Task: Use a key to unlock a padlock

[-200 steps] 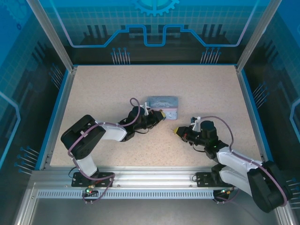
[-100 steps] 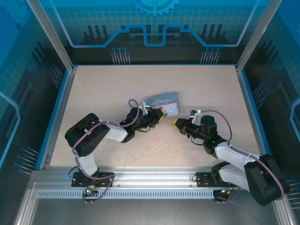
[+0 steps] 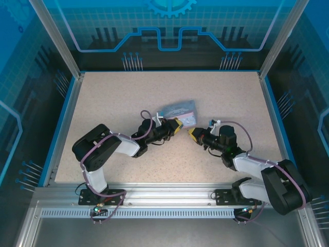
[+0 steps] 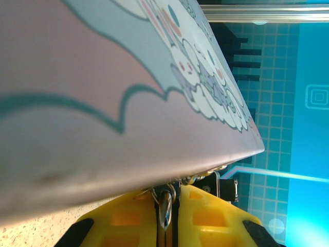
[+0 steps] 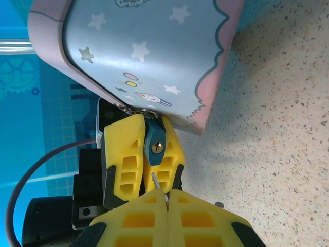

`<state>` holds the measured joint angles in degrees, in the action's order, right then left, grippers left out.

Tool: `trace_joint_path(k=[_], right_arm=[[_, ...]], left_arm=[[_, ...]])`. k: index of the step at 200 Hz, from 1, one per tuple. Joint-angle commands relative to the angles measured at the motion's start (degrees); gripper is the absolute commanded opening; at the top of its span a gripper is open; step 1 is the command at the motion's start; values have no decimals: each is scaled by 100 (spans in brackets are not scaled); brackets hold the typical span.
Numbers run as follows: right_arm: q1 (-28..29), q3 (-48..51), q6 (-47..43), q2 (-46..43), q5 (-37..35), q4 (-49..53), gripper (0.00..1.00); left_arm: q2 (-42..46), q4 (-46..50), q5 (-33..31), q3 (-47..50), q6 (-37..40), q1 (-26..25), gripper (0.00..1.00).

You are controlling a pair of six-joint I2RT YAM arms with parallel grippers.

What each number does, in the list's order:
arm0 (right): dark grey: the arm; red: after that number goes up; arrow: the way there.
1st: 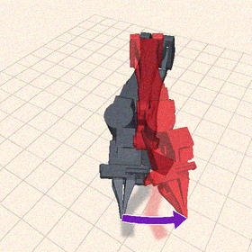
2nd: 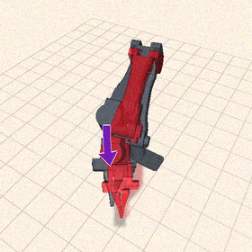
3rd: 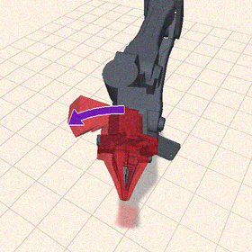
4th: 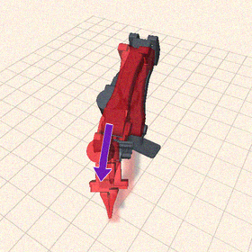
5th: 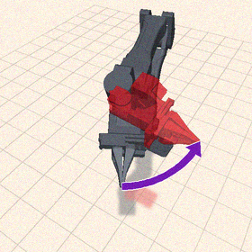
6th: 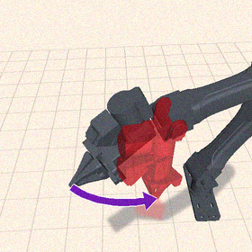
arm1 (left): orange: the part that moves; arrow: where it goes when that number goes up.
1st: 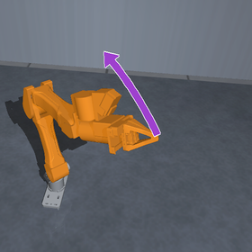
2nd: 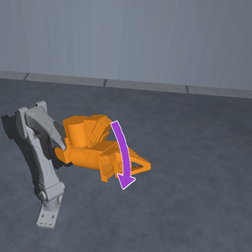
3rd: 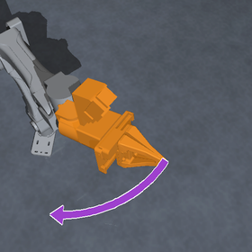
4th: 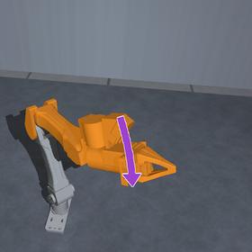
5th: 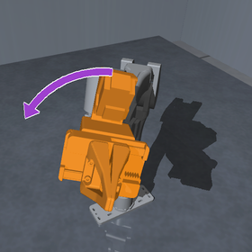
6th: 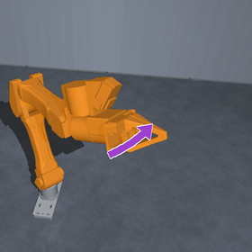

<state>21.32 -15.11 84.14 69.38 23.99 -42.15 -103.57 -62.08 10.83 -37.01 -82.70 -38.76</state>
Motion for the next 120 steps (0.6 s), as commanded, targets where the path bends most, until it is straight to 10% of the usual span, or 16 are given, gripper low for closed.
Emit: trace_joint_path(k=[1,120], right_arm=[[-32,-112,138,40,-137,-259,0],[185,-316,147,290,-303,-291,0]], left_arm=[[0,-561,-11,-34,-176,41,0],[-8,-524,24,-108,-172,24,0]])
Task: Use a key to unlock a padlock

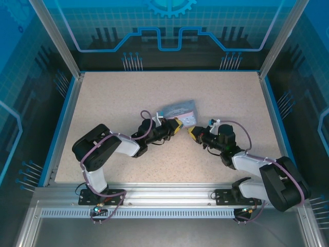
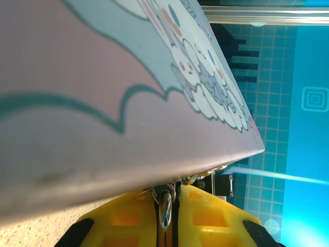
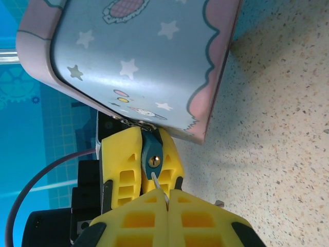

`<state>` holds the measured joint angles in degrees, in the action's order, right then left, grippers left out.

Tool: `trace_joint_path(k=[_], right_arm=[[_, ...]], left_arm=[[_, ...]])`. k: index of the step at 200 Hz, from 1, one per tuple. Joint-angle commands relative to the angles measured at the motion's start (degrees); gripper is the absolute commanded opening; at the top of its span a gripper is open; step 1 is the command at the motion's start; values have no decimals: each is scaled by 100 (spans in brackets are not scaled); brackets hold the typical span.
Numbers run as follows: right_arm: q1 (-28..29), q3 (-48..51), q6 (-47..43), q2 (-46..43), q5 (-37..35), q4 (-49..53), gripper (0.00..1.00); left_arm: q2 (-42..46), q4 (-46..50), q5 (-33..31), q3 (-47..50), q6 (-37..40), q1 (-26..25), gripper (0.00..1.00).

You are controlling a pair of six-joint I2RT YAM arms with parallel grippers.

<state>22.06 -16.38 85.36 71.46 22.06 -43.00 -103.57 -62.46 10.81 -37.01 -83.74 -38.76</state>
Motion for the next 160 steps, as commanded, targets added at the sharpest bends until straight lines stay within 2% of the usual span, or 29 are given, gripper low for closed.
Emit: trace_joint_path(k=[1,160], right_arm=[[108,-190,24,89,-117,-207,0],[255,-304,73,467,-185,-426,0]], left_arm=[[-11,-491,26,-110,-69,25,0],[-93,-535,24,-175,-69,-35,0]])
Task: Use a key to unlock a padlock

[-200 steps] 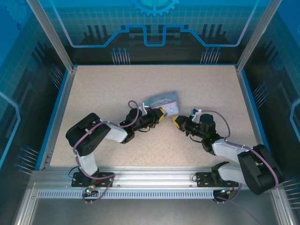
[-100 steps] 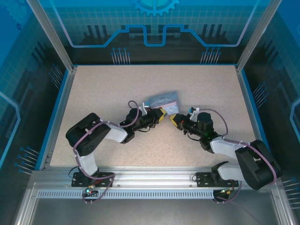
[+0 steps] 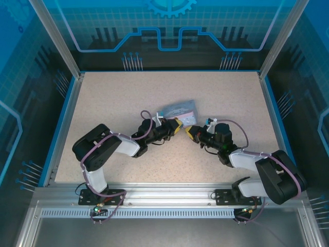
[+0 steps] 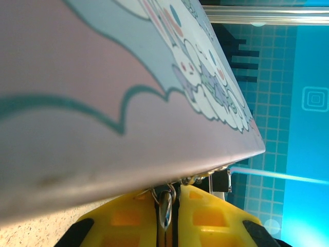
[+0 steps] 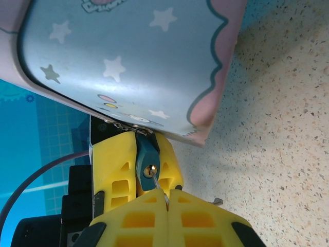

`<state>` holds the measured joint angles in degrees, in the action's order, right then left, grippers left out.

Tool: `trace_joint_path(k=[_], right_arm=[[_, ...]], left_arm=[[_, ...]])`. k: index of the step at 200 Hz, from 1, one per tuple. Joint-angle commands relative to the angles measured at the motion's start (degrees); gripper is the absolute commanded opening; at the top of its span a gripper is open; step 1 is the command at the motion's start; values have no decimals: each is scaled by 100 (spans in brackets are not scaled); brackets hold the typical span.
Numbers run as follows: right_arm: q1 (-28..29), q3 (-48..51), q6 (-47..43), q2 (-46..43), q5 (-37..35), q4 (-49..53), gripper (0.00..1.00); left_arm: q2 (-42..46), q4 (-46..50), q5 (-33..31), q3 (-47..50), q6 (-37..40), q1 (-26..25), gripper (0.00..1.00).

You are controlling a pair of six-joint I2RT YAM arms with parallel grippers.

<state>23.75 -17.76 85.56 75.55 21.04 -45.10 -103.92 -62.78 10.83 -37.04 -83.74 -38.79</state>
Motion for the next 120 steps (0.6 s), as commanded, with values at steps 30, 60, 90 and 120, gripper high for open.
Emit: trace_joint_path(k=[30,60,90,120], right_arm=[[73,-201,39,49,-91,-180,0],[82,-245,31,100,-91,-175,0],[86,-246,22,173,-117,-209,0],[86,-238,22,257,-142,-249,0]], left_arm=[[-84,-553,4,-156,-97,-43,0],[-77,-555,4,-164,-97,-57,0],[-72,-551,-2,-181,-96,-67,0],[-60,-552,5,-207,-103,-73,0]])
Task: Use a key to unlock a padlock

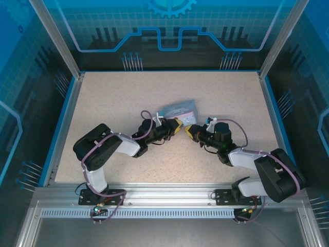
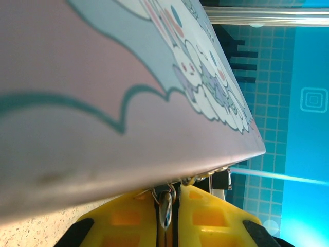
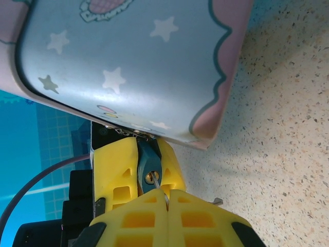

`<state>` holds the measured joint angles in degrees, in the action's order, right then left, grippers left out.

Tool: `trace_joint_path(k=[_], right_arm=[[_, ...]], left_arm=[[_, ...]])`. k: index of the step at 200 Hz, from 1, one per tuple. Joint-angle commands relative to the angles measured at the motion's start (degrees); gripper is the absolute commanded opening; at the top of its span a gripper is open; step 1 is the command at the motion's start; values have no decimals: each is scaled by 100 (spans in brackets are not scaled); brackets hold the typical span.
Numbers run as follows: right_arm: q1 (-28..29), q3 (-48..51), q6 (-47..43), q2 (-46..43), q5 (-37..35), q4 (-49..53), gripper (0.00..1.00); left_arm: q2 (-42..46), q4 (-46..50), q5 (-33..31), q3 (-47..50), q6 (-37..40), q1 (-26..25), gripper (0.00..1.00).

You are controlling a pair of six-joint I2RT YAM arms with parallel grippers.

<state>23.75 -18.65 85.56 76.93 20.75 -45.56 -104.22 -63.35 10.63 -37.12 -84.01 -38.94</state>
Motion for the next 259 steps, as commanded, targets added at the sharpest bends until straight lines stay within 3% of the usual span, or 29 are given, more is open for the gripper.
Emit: trace_joint_path(k=[1,92,171,217,259], right_arm=[[82,-148,22,125,-115,-201,0],[111,-341,244,619,-12,-924,0],[-86,-594,120,1063,625,-1306,0],[-221,-1035,-895,908,1107,-150,0],[-245,-932,-286,1398,1128,-977,0]], left_arm=[[-28,-494,25,-199,-75,-60,0],[-91,-489,17,-243,-70,-122,0],[-134,-600,27,-208,-111,-135,0],[-108,-648,34,-170,-142,-138,0],[-119,-661,35,-190,-142,-138,0]])
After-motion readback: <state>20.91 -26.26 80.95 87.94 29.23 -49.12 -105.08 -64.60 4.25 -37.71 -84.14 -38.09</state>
